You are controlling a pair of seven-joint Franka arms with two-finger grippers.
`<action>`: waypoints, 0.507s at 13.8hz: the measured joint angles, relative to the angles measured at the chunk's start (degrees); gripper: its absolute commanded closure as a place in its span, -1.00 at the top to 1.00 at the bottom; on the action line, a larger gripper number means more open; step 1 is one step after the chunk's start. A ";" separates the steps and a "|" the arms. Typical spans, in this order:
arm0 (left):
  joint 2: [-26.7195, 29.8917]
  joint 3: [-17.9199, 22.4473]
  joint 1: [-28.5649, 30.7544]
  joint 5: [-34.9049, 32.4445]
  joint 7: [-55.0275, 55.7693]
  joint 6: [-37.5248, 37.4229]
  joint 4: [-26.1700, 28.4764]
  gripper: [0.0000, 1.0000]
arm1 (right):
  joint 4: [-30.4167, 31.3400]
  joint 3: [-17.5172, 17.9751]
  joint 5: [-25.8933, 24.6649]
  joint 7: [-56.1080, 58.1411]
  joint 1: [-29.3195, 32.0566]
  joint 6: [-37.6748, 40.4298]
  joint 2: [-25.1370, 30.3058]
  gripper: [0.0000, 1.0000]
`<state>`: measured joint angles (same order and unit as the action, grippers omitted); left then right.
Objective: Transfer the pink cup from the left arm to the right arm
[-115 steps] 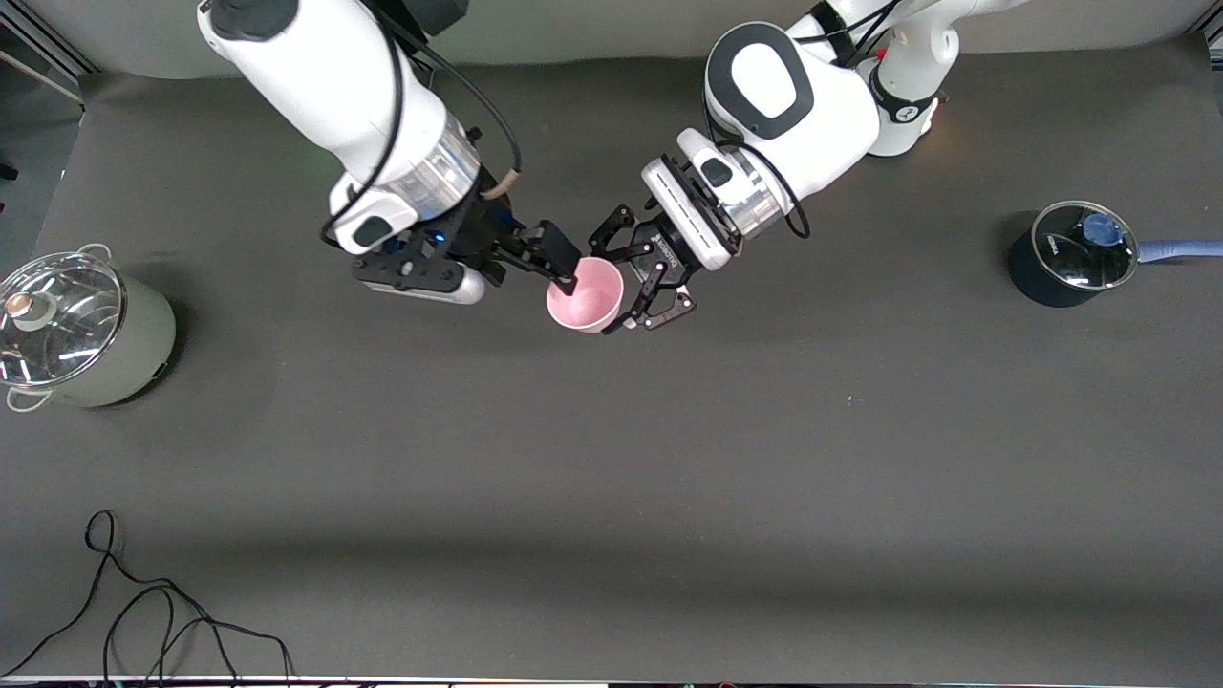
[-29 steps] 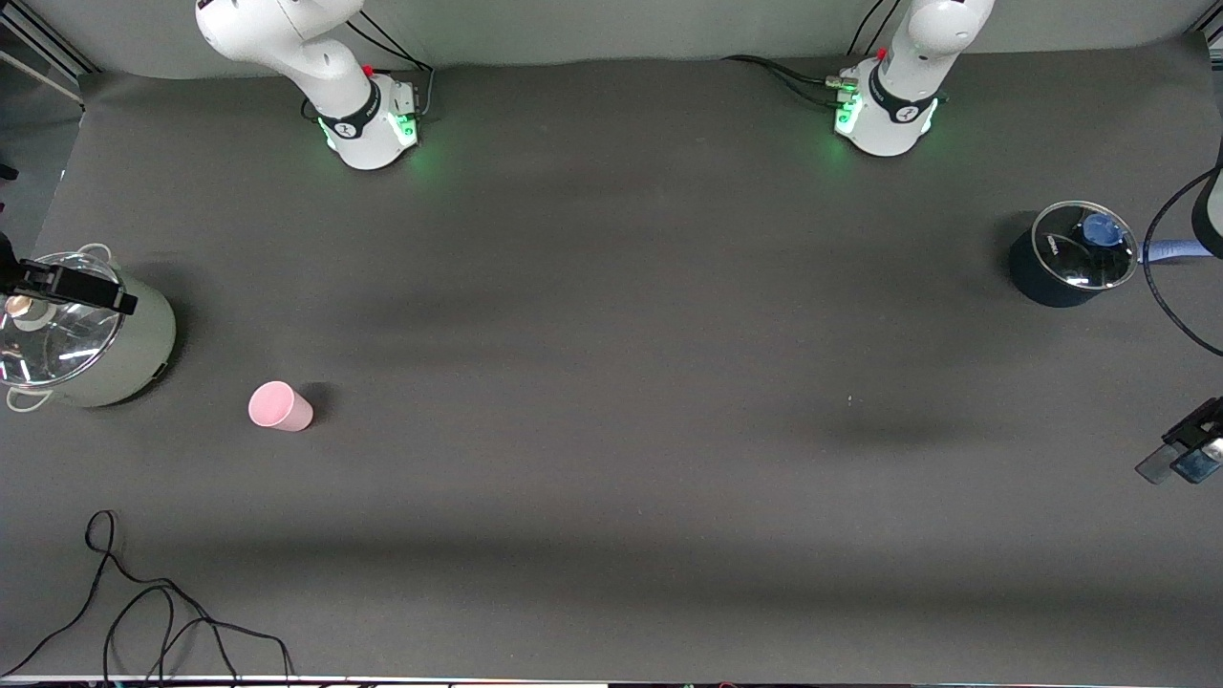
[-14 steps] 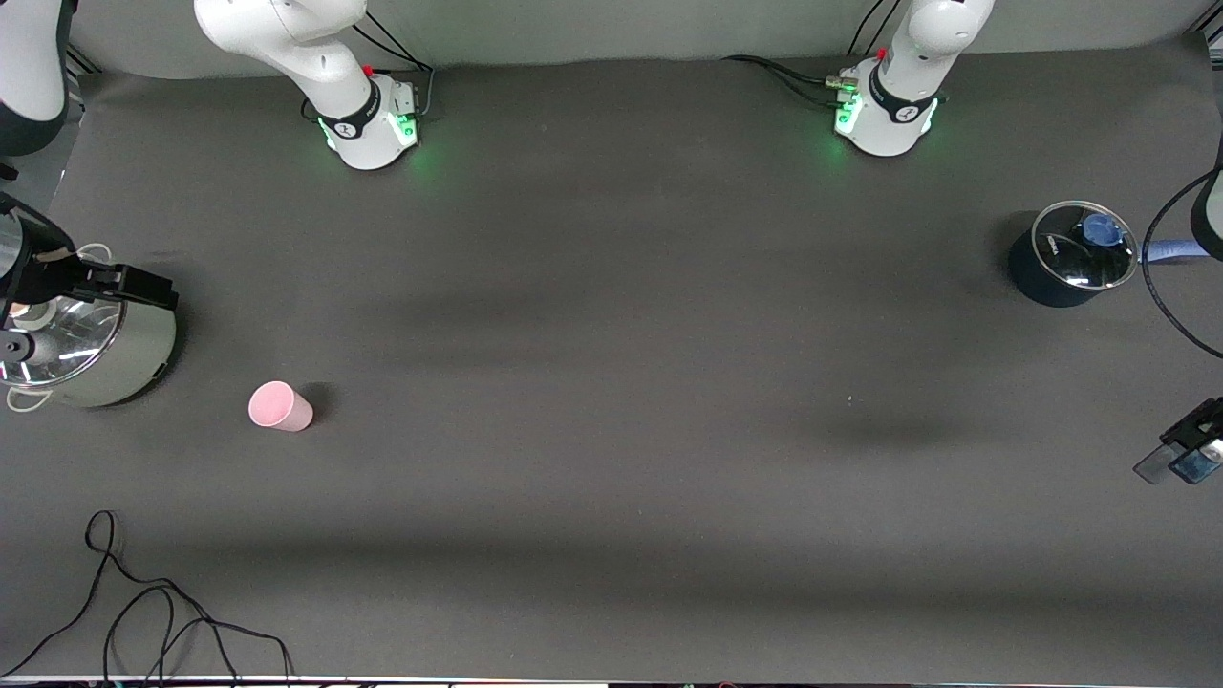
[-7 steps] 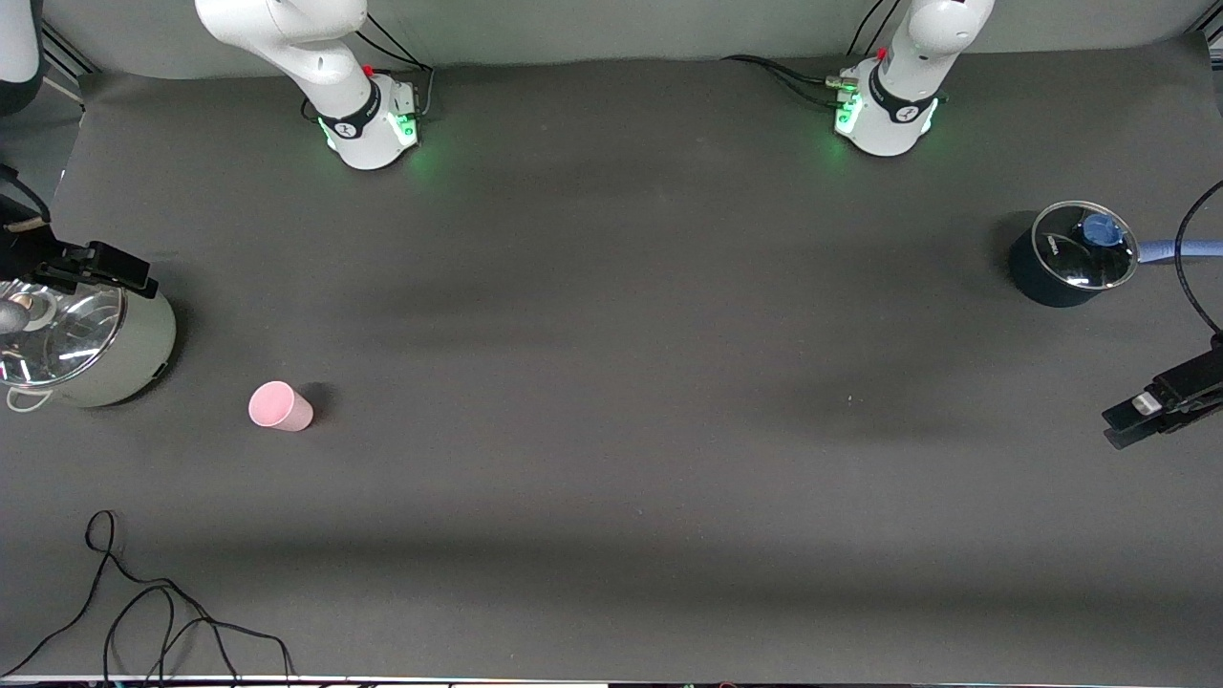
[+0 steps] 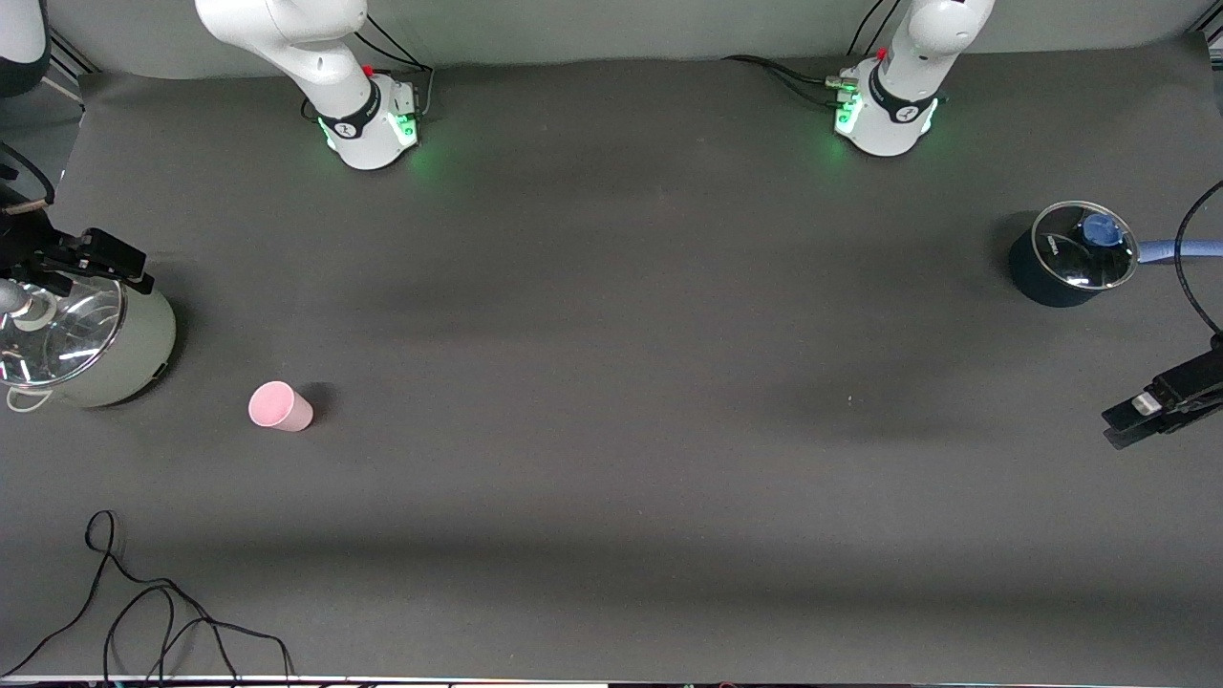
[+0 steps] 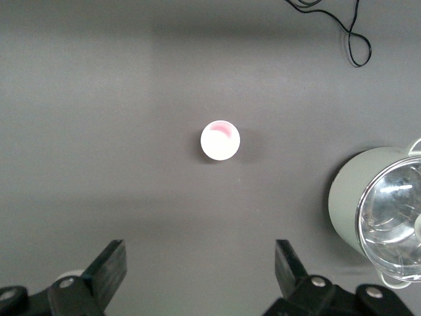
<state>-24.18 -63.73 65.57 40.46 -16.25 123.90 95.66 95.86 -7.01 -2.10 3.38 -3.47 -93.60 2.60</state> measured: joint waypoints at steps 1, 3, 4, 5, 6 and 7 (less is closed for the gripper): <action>-0.08 0.01 0.00 0.00 0.00 0.00 0.02 1.00 | -0.04 0.04 0.00 0.16 -0.01 0.01 -0.18 0.99; -0.23 0.01 0.00 0.00 0.00 0.00 0.03 1.00 | -0.44 0.05 0.00 0.43 -0.02 0.03 -1.28 0.99; -0.23 0.01 0.00 0.00 0.00 0.00 0.03 1.00 | -0.79 0.05 0.00 0.48 -0.02 0.05 -2.01 0.99; -0.24 0.01 0.00 0.00 0.00 0.00 0.03 1.00 | -0.95 0.05 0.00 0.50 -0.03 0.05 -2.48 0.99; -0.24 0.01 0.00 0.00 0.00 0.00 0.03 1.00 | -1.10 0.05 0.00 0.53 -0.04 0.06 -2.76 0.99; -0.24 0.00 0.01 -0.07 0.05 -0.06 0.02 1.00 | -1.23 0.05 0.00 0.55 -0.04 0.09 -2.89 0.99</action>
<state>-24.42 -63.73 65.58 40.39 -16.20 123.84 95.68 94.63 -6.96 -2.10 3.93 -3.51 -93.51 -0.30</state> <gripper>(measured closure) 0.000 0.000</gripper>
